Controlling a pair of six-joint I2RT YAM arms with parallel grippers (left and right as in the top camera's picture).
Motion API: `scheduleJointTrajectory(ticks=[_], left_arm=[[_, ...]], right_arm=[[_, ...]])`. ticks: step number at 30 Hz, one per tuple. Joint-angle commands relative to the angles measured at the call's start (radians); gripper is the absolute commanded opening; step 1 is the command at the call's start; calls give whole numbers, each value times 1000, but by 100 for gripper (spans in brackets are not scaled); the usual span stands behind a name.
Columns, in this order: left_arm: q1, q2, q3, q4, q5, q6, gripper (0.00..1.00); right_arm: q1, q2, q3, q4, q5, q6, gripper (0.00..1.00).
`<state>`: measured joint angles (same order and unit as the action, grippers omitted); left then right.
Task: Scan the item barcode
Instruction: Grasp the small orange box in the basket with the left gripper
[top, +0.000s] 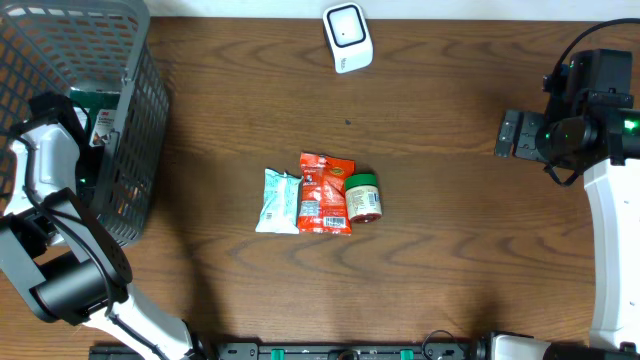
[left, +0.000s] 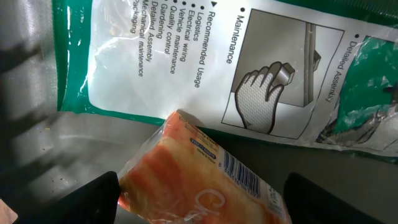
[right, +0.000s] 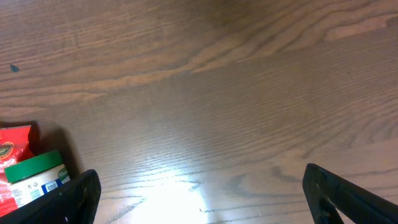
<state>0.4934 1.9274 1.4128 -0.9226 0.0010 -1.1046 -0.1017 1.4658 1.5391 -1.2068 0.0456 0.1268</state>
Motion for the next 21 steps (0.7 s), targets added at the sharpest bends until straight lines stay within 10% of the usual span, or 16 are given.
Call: scheduleJointTrajectory(ticks=[1,21], left_arm=[[-1,18,-5,-3,-9,-20,84],[29,-97,11,-51,-9,-15,87]], right_arm=[[-2,-1,10,2,9,15,99],[-2,-1,10,2,9,15,99]])
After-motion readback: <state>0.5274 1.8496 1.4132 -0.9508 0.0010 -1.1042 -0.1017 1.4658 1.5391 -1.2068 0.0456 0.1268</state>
